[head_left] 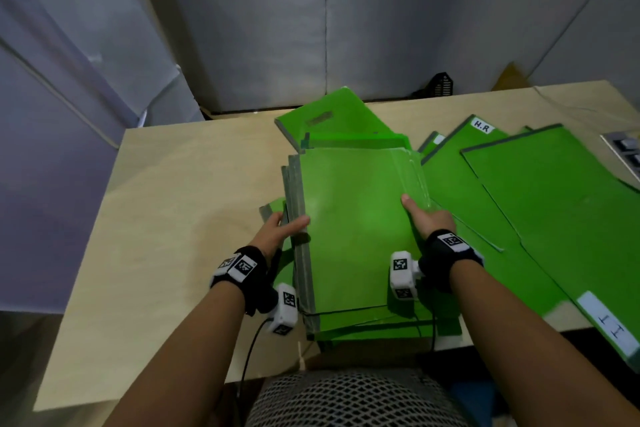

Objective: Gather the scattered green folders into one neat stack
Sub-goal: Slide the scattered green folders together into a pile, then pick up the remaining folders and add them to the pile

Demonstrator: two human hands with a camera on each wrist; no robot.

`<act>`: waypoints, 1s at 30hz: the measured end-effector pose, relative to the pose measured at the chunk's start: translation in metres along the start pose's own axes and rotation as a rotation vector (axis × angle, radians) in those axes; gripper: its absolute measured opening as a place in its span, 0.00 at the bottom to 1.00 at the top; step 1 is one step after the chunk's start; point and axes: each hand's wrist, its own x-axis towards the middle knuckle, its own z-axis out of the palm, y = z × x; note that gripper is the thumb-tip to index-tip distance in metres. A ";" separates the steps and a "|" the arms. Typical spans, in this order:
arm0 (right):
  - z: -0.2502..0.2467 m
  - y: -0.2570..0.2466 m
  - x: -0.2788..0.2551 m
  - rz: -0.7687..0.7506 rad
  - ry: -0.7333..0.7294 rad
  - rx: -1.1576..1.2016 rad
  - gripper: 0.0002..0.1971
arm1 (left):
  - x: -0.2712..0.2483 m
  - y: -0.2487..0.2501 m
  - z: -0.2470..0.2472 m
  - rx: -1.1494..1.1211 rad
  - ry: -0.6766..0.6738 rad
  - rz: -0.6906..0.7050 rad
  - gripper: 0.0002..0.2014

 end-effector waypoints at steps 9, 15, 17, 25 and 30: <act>-0.002 0.014 0.003 0.022 -0.030 -0.084 0.46 | 0.012 -0.017 0.022 0.494 0.010 -0.128 0.50; -0.004 0.007 0.011 -0.059 -0.077 -0.216 0.41 | 0.013 -0.023 0.035 0.442 0.176 0.003 0.46; -0.006 0.003 0.014 -0.119 -0.081 -0.280 0.39 | 0.018 -0.024 0.037 0.378 0.204 0.076 0.44; -0.039 0.000 0.069 -0.286 0.052 -0.772 0.38 | 0.026 0.001 0.027 0.340 0.249 0.210 0.25; -0.042 0.026 0.101 -0.209 -0.118 -0.784 0.42 | 0.026 0.002 0.008 0.305 0.301 0.179 0.24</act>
